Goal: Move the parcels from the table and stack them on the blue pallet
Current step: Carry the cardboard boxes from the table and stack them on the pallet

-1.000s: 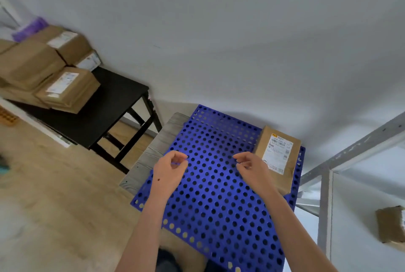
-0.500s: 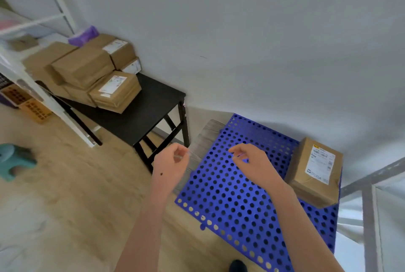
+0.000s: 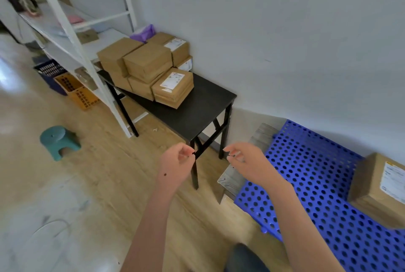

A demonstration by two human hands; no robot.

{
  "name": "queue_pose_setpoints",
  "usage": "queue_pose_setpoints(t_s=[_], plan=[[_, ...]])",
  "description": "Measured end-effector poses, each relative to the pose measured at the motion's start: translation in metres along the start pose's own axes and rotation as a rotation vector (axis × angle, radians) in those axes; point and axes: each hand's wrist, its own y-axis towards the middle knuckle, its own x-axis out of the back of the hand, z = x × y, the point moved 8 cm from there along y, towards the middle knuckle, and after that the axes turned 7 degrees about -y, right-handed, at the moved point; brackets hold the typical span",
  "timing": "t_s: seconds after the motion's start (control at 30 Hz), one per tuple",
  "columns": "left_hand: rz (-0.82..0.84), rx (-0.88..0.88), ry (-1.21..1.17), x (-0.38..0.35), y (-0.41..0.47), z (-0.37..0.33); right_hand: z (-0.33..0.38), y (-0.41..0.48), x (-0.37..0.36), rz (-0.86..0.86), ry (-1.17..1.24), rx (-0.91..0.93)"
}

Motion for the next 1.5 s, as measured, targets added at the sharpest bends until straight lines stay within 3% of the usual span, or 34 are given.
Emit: queue_pose_setpoints(t_s=[0.33,0.73,1.07,1.5], plan=[[-0.041,0.107,-0.097,0.037,0.057,0.039,0.016,0.079,-0.038,0.090,-0.024,-0.040],[-0.058,0.056,0.064,0.068,0.200,0.013,0.040,0.223,-0.038,0.122,0.013,-0.025],[-0.054,0.134,0.071,0.068,0.275,0.032,0.033,0.297,-0.054,0.174,0.044,-0.049],[0.079,0.179,0.145,0.087,0.400,0.085,0.041,0.387,-0.087,0.163,0.199,-0.216]])
